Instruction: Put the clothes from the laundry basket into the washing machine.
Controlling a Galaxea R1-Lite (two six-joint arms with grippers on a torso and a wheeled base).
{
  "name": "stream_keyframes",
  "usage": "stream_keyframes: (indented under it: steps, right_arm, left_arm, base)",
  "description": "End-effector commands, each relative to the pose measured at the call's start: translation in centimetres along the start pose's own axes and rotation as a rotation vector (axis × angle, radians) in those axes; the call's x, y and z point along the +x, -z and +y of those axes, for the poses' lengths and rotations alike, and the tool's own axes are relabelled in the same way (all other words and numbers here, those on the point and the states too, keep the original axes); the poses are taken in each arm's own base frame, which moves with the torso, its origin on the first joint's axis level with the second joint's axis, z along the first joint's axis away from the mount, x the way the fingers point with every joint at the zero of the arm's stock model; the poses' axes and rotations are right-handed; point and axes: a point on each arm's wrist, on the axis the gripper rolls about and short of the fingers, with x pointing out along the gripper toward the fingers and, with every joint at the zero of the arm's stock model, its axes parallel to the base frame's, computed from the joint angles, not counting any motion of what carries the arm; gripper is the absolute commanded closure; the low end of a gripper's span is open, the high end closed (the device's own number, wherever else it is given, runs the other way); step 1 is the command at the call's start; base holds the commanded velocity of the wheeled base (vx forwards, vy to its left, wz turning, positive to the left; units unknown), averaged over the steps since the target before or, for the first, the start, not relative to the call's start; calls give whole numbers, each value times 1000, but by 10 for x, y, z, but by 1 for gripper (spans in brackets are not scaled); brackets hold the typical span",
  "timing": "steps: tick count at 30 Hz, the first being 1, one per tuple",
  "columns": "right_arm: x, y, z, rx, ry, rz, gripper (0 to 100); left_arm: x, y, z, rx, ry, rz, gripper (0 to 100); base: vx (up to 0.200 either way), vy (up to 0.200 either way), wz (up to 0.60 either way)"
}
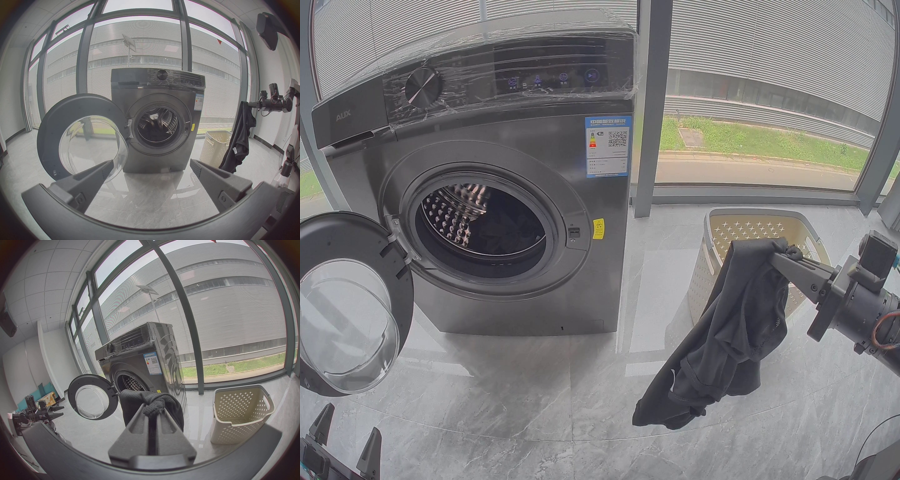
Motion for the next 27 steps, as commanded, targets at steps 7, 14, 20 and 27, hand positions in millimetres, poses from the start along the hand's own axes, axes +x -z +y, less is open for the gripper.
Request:
stream_keyframes:
  steps: [7,14,20,27]
  right_arm:
    - [1,2,-1,-3,2,10,100]
    - [1,2,0,-3,-2,9,100]
    - [1,1,-1,-5,2,7,100]
    - [2,2,1,-1,-28,14,100]
  left_arm:
    - [0,5,0,-1,0,2,0]
    - [0,5,0,-2,0,2,0]
    - [0,5,0,-1,0,2,0]
    - [0,5,0,-4,-1,2,0]
  base:
    - [0,200,0]
    - [0,200,0]
    - [0,200,0]
    - [0,200,0]
